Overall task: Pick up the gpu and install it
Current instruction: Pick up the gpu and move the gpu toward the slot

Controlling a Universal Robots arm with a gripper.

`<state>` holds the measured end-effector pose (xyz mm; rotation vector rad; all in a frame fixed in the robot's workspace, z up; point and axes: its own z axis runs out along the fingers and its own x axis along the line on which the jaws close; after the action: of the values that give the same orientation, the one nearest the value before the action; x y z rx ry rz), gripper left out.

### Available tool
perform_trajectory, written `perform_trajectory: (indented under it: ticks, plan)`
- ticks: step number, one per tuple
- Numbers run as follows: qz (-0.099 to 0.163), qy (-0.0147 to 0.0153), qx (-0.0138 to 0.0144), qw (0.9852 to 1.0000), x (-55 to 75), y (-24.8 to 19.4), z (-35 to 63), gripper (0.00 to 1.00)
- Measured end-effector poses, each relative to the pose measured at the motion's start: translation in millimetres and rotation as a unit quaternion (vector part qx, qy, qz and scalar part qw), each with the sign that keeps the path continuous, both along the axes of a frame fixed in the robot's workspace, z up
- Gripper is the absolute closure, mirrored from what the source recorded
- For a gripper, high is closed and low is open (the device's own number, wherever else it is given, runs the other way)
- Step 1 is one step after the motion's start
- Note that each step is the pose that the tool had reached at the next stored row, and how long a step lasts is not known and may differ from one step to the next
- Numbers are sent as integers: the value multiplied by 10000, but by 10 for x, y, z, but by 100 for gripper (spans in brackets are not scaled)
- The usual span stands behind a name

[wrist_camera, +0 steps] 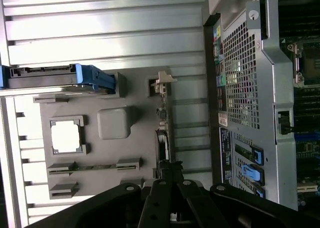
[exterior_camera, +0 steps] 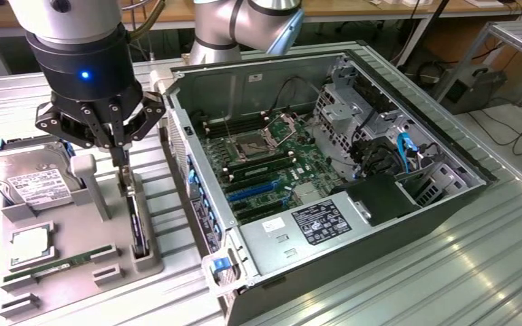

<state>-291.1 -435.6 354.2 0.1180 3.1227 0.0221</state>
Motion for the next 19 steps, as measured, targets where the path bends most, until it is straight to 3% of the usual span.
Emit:
perform_trajectory:
  ticks: [7,8,9,10,14,18,19]
  plan:
    - [0,0,0,10000,0,0,0,89]
    - [0,0,0,10000,0,0,0,76]
    - [0,0,0,10000,0,0,0,76]
    - [0,0,0,10000,0,0,0,70]
    - [0,-1,1,10000,0,0,-12,70]
    - [0,0,0,10000,0,0,-92,69]
    - [0,0,0,10000,0,0,-125,62]
